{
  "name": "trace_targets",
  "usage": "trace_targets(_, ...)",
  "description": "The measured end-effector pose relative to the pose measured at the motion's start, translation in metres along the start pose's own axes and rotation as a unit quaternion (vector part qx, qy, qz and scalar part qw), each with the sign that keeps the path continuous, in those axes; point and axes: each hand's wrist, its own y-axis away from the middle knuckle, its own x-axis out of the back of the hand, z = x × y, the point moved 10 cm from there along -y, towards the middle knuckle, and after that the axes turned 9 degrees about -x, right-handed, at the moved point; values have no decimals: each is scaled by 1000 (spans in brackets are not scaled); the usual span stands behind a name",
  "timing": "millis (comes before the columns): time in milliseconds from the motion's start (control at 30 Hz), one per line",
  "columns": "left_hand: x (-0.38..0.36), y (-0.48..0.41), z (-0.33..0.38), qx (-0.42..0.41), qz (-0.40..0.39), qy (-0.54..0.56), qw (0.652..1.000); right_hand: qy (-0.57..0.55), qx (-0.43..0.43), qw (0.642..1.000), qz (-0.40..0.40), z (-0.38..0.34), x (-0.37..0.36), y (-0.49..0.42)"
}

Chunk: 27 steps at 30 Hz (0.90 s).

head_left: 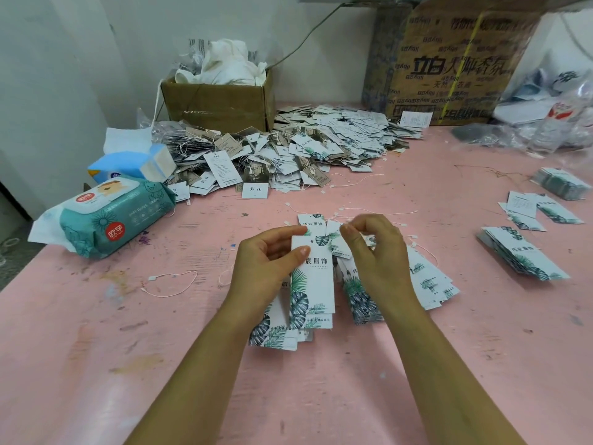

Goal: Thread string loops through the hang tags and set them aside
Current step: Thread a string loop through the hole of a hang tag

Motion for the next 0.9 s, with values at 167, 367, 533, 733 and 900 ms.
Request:
trace_targets(167, -1, 0, 0, 3, -1, -1, 1000, -51, -11, 998, -44, -2, -6, 2)
trace_targets(367, 0, 1, 0, 3, 3, -13, 1000, -128, -29, 987, -94, 0, -17, 4)
trace_targets(533, 0, 1, 2, -5, 9, -23, 1000, -56, 11, 995, -83, -7, -19, 6)
trace_targets(733, -4, 2, 6, -31, -7, -70, 997, 77, 86, 992, -47, -18, -21, 12)
trace_targets(900, -4, 2, 11, -51, -8, -95, 994, 103, 97, 988, -67, -20, -27, 14)
